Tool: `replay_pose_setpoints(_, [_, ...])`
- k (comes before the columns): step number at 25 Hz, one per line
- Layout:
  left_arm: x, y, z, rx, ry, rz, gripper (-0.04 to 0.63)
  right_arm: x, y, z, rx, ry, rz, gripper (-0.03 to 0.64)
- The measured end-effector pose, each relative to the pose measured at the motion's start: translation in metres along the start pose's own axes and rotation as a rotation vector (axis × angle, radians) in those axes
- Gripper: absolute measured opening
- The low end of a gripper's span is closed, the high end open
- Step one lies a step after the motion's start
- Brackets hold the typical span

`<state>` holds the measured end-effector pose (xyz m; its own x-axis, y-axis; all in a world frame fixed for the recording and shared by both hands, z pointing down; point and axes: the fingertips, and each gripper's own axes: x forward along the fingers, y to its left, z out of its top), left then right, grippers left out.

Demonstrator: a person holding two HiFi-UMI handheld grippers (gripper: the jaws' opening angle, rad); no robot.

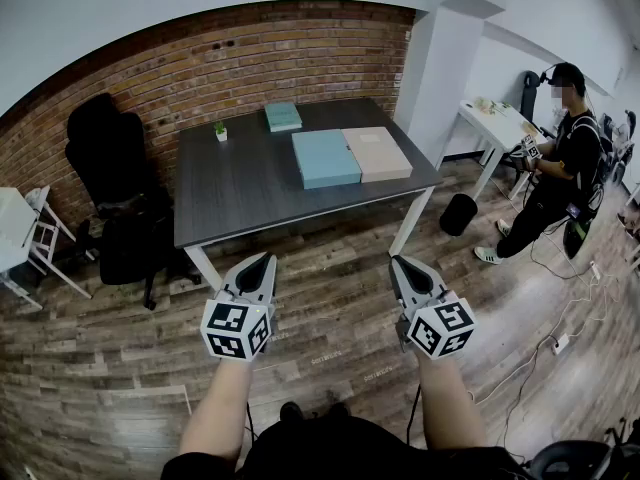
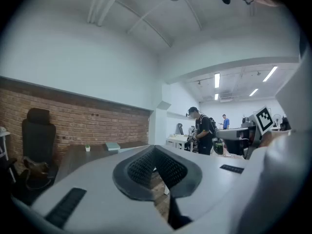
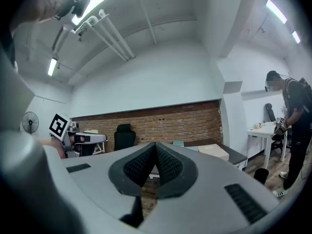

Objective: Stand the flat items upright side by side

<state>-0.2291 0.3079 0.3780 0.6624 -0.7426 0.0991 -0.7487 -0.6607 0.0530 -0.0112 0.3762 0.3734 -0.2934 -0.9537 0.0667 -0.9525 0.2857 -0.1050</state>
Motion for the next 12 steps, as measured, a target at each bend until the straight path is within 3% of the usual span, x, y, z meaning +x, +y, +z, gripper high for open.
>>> replay_pose_setpoints(8, [0.001, 0.001, 0.005, 0.020, 0.011, -0.011, 0.015, 0.001, 0.004, 0.001, 0.003, -0.006, -0.004, 0.015])
replay_pose_setpoints(12, [0.007, -0.009, 0.003, 0.021, 0.015, -0.015, 0.015, -0.006, -0.005, -0.001, 0.061, -0.017, 0.013, 0.015])
